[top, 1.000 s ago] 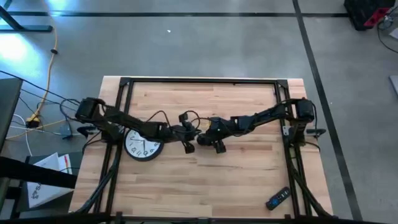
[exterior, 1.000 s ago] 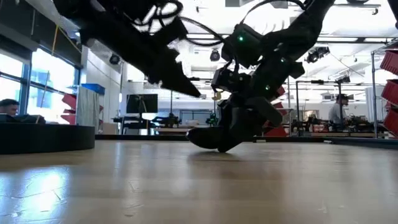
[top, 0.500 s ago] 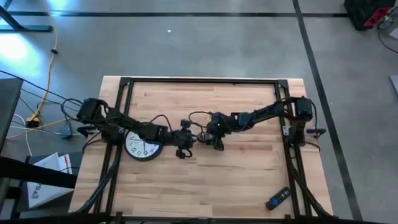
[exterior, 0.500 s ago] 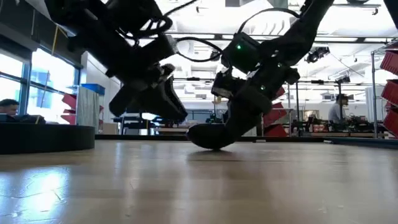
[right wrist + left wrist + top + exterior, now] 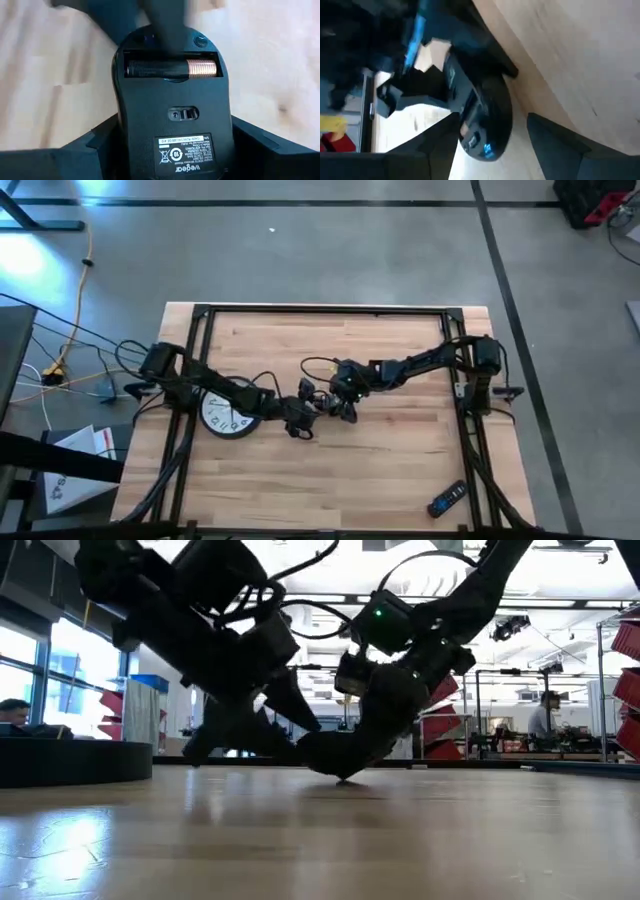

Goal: Insert battery
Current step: Insert the black battery into the black computer mouse

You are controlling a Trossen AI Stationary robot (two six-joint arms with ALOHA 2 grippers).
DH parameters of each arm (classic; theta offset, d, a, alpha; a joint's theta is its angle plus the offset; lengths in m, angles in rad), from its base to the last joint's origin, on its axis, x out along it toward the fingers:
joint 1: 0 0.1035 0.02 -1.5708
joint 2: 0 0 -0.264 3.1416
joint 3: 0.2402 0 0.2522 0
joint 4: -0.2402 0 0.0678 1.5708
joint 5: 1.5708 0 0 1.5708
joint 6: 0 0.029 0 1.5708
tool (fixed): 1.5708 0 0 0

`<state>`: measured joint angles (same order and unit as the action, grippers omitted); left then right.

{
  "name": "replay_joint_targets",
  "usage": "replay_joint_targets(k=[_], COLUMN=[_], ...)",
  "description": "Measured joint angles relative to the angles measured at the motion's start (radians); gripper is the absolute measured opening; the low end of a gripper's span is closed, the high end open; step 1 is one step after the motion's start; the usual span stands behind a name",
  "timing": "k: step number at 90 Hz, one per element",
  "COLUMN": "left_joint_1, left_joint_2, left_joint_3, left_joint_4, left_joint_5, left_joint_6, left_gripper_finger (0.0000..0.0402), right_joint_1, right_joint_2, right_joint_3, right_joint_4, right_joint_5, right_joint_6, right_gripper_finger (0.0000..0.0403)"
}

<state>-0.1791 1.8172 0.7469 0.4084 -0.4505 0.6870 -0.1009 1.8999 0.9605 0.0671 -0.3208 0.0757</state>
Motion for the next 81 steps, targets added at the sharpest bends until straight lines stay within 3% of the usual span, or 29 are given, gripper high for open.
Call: replay_joint_targets(k=[81], left_joint_1=[-0.024], left_joint_2=[0.004], left_joint_3=[0.0], left_joint_4=[0.063], left_joint_5=[-0.009], left_joint_6=[-0.121], left_gripper_finger=[0.0207], right_joint_1=[-0.008], right_joint_2=[-0.004], right_joint_3=[0.02], right_joint_4=[0.014], right_joint_5=[-0.091], right_joint_6=[0.186], right_gripper_finger=[0.0248])
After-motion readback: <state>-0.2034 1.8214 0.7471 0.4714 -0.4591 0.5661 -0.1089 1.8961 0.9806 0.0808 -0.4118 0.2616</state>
